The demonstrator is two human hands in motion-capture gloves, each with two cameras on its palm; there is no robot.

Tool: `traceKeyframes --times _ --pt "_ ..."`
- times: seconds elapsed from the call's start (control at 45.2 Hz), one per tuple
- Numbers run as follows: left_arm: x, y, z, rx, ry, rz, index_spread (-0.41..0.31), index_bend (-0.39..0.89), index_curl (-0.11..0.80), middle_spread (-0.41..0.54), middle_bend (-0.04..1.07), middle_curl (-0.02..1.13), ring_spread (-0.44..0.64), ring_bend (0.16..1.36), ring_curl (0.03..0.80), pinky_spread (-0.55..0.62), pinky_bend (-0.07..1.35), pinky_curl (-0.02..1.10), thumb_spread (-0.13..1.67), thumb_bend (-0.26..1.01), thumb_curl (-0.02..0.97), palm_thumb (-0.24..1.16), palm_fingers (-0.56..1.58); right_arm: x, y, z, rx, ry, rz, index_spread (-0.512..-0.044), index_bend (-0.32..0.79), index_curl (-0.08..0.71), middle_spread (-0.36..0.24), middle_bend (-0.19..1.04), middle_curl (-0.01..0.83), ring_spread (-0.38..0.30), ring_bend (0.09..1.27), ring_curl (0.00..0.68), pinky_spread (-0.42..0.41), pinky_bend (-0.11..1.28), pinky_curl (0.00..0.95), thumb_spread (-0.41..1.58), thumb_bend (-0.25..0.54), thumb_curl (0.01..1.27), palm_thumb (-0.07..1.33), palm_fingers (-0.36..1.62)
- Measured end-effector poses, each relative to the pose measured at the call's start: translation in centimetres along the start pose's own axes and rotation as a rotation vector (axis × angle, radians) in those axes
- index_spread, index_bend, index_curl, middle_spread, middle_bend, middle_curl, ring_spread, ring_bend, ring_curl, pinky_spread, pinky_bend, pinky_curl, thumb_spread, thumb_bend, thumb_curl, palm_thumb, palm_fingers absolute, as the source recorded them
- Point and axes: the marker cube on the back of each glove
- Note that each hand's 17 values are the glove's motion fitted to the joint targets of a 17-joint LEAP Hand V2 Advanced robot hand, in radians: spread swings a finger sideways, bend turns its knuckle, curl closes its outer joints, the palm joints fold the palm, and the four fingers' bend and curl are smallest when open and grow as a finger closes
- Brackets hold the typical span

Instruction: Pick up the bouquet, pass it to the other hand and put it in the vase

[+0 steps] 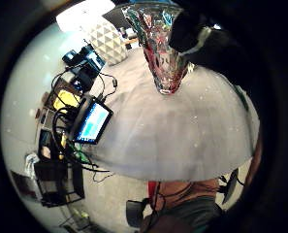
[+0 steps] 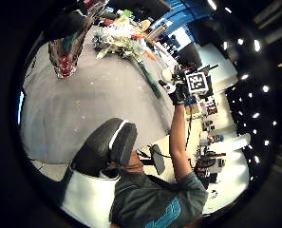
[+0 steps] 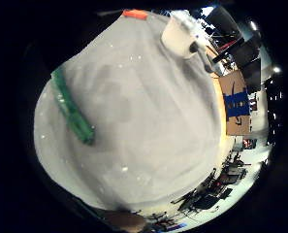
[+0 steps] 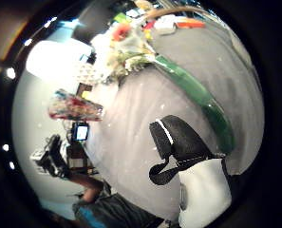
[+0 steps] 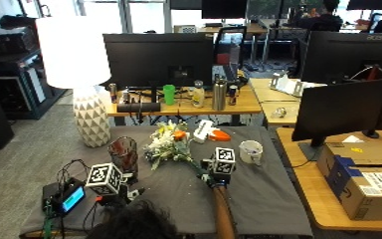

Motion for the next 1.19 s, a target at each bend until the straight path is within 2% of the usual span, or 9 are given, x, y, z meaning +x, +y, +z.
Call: traceKeyframes --times 0.354,0.597,0.664,0.752,0.819,0.841,0.885,1.04,1.195 --pt "-1.4 -0.2 1.5 -0.036 0.013 -0.026 -0.153 0.17 0.377 -0.022 0.15 0.3 0.15 0.48 0.312 0.39 0.24 0.35 0.93 -0.03 0.284 0.2 0.53 -0.3 -0.6 4.8 -0.303 0.009 0.104 -0.318 0.16 0.19 0.115 0.2 0.322 0.255 0.34 0.258 0.325 0.74 0.364 1.14 -0.003 0.32 0.66 0.02" --pt "-1.8 -0.1 2.1 -0.064 0.027 -0.032 -0.152 0.17 0.378 -0.021 0.15 0.3 0.15 0.48 0.313 0.38 0.24 0.36 0.93 -0.03 0.288 0.2 0.52 -1.1 -0.8 4.3 -0.267 -0.042 0.077 -0.302 0.43 0.33 0.063 0.23 0.345 0.202 0.31 0.253 0.326 0.47 0.291 1.29 0.094 0.37 0.86 0.47" --pt "-1.8 -0.2 2.1 -0.059 0.029 -0.029 -0.152 0.17 0.378 -0.021 0.15 0.3 0.15 0.48 0.313 0.38 0.24 0.36 0.93 -0.03 0.289 0.2 0.52 -1.2 -0.9 4.1 -0.235 -0.043 0.079 -0.295 0.4 0.338 0.057 0.21 0.345 0.196 0.28 0.25 0.326 0.44 0.287 1.31 0.09 0.37 0.86 0.44" --pt "-1.9 -0.3 2.0 -0.043 0.035 -0.028 -0.152 0.17 0.378 -0.021 0.15 0.3 0.15 0.48 0.313 0.38 0.24 0.36 0.93 -0.03 0.29 0.2 0.52 -1.5 -1.2 3.5 -0.149 -0.041 0.093 -0.272 0.38 0.349 0.011 0.25 0.359 0.124 0.34 0.264 0.298 0.41 0.274 1.28 0.125 0.4 0.96 0.73" --pt "-2.0 -0.3 1.9 -0.041 0.043 -0.029 -0.152 0.17 0.378 -0.021 0.16 0.3 0.15 0.48 0.312 0.38 0.24 0.36 0.93 -0.03 0.291 0.19 0.52 -1.7 -1.2 3.3 -0.125 -0.038 0.107 -0.264 0.13 0.298 -0.053 0.41 0.42 -0.023 0.55 0.342 0.12 0.48 0.31 1.21 0.116 0.42 0.99 1.16" --pt "-2.1 -0.3 1.9 -0.039 0.045 -0.029 -0.152 0.17 0.379 -0.021 0.15 0.29 0.15 0.48 0.313 0.38 0.24 0.36 0.93 -0.03 0.291 0.19 0.52 -1.6 -1.2 3.3 -0.123 -0.034 0.117 -0.265 0.23 0.329 -0.046 0.36 0.401 -0.011 0.45 0.3 0.194 0.39 0.273 1.22 0.121 0.42 1.01 0.96" --pt "-2.2 -0.3 1.9 -0.035 0.05 -0.029 -0.152 0.17 0.378 -0.021 0.16 0.3 0.15 0.48 0.312 0.38 0.25 0.36 0.93 -0.03 0.291 0.19 0.52 -1.5 -1.3 3.5 -0.102 -0.02 0.136 -0.256 0.03 0.282 -0.081 0.44 0.443 -0.088 0.65 0.392 -0.018 0.57 0.354 1.15 0.093 0.44 1.0 1.3" --pt "-2.4 -0.4 1.6 -0.029 0.061 -0.039 -0.152 0.17 0.379 -0.025 0.16 0.3 0.15 0.48 0.312 0.38 0.24 0.36 0.93 -0.03 0.292 0.19 0.53 -1.4 -2.4 3.4 0.002 -0.03 0.119 -0.248 0.11 0.282 -0.128 0.58 0.511 -0.158 0.87 0.493 -0.203 0.65 0.413 1.01 0.034 0.48 1.0 1.4" --pt "-2.4 -1.2 1.0 -0.016 0.076 -0.029 -0.152 0.16 0.379 -0.028 0.16 0.3 0.15 0.49 0.312 0.38 0.24 0.37 0.93 -0.03 0.293 0.19 0.54 -2.4 -2.6 2.2 0.052 -0.139 0.091 -0.24 0.15 0.311 -0.148 0.65 0.55 -0.185 0.93 0.521 -0.259 0.68 0.439 0.95 -0.005 0.52 1.01 1.38"
